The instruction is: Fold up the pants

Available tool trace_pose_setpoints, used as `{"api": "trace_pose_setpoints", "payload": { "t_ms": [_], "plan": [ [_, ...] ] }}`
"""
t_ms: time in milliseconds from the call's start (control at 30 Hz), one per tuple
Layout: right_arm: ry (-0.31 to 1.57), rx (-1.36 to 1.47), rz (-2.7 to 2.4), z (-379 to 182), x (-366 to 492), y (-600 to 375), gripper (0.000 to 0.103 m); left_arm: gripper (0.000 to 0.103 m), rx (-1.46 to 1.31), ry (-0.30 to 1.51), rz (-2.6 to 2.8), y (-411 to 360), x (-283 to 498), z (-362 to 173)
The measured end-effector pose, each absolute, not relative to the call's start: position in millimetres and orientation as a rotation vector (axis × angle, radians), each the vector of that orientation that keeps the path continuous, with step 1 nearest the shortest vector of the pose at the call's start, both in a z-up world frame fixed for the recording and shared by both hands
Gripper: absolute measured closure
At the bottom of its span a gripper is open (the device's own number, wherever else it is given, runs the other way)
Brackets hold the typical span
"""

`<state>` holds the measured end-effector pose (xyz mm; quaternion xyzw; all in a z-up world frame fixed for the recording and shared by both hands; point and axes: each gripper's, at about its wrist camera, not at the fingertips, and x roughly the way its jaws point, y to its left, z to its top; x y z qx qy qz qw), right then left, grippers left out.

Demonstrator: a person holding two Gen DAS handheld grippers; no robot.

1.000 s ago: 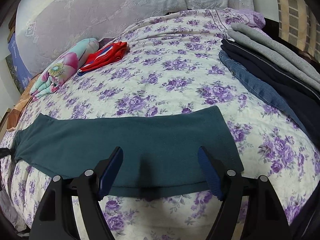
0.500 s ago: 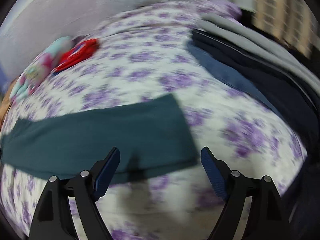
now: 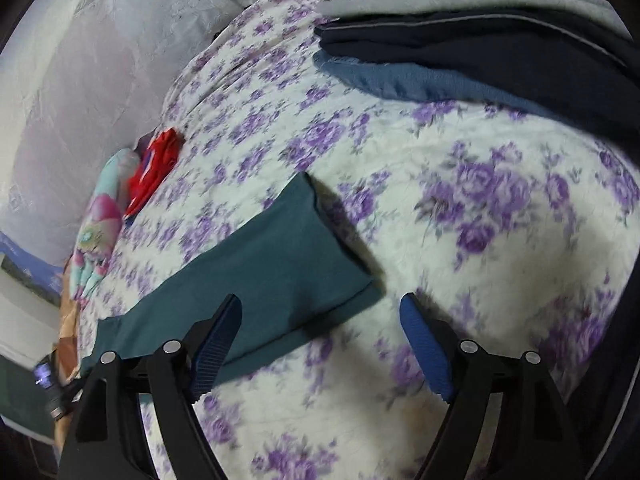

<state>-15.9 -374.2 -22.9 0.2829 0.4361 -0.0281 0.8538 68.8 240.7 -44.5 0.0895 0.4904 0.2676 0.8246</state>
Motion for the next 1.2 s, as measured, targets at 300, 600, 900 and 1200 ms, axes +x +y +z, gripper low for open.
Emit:
{"api": "trace_pose_setpoints", "payload": {
  "t_ms": [300, 600, 900, 1200],
  "plan": [
    [0.921, 0.593, -0.063, -36.2, 25.9, -358.0, 0.098, 0.005, 0.072, 0.986, 0.669, 282.4, 47.9, -26.3],
    [0.829, 0.265, 0.288, 43.3, 36.6, -214.3, 0.097, 0.005, -0.043, 0.843, 0.533, 241.4, 6.7, 15.4],
    [1.055, -0.058, 0.612, -44.5, 67.9, -11.1, 0.025, 0.005, -0.04, 0.849, 0.449, 205.8, -0.1, 7.3],
    [0.879, -0.049, 0.331, 27.0, 78.4, -139.8, 0.025, 0.005, -0.025, 0.833, 0.325, 169.6, 4.0, 14.4]
  ]
}}
